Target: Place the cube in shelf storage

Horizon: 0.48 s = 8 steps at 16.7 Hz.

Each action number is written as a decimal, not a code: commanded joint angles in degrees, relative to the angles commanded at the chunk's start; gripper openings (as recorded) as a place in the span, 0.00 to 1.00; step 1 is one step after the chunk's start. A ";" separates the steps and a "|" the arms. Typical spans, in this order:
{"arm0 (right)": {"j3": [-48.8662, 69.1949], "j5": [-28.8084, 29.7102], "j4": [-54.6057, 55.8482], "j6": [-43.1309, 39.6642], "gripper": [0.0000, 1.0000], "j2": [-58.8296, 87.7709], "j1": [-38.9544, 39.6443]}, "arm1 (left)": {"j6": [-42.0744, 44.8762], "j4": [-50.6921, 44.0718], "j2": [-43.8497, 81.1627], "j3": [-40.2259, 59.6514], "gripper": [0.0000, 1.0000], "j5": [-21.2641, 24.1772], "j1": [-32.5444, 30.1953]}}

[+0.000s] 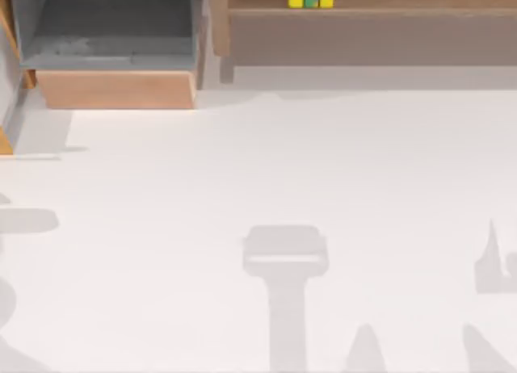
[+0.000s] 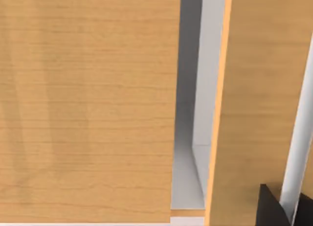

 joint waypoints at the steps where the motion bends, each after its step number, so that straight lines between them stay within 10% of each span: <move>1: 0.00 0.00 0.00 0.00 1.00 0.00 0.00 | 0.00 0.00 0.00 0.00 0.00 0.00 0.00; 8: 0.00 0.00 0.00 0.00 1.00 0.00 0.00 | 0.07 -4.53 4.02 8.36 0.00 -2.89 -2.55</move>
